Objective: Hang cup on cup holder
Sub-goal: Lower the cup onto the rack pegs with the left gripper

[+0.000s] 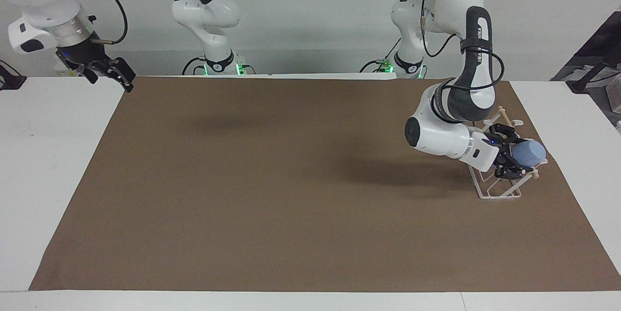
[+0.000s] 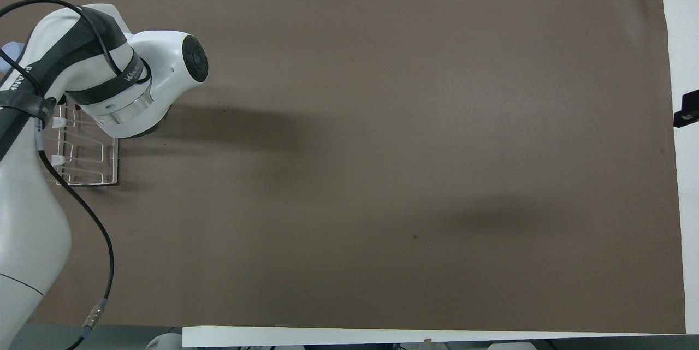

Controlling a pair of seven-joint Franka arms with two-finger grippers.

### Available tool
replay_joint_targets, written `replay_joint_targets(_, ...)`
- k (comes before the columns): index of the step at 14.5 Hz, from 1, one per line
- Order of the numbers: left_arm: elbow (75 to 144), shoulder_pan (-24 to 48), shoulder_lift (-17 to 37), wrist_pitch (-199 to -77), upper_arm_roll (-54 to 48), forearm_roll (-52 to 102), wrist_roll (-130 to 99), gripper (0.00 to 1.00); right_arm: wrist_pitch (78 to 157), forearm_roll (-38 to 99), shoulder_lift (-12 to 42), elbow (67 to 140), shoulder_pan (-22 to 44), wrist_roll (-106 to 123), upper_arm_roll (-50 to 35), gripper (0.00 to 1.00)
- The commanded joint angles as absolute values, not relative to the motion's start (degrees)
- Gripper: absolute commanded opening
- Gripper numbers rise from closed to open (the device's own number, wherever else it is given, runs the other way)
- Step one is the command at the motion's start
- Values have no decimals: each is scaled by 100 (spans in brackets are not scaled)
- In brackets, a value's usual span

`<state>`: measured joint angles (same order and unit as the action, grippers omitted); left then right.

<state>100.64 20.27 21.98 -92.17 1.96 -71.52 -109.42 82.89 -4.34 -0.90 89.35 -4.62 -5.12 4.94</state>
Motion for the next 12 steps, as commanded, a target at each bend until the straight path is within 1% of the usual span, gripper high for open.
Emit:
replay_joint_targets(1,10204,1942,2127,-9492,193,-7137,-11030,24,8174,-457,-79,8877,-413,-378,562,99)
replay_joint_targets(5,10327,1890,2109,-9633,193,-7137,-11021,25,8174,-457,-79,8868,-413,-378,563,99)
replay_joint_targets(7,10345,1872,2092,-9676,193,-7137,-11013,32,8174,-457,-79,8877,-413,-326,571,99)
replay_joint_targets(8,10380,1863,2092,-9703,193,-7137,-11004,43,8174,-457,-79,8868,-413,-308,571,99)
replay_joint_targets(9,10406,1863,2066,-9712,176,-7137,-10969,78,8174,-457,-79,8877,-413,-308,571,99)
replay_joint_targets(10,10398,1863,2065,-9712,193,-7137,-10943,99,8174,-457,-79,8877,-413,-308,571,99)
replay_joint_targets(12,10319,1916,2083,-9668,193,-7119,-10838,100,8174,-457,-79,8877,-413,-308,571,99)
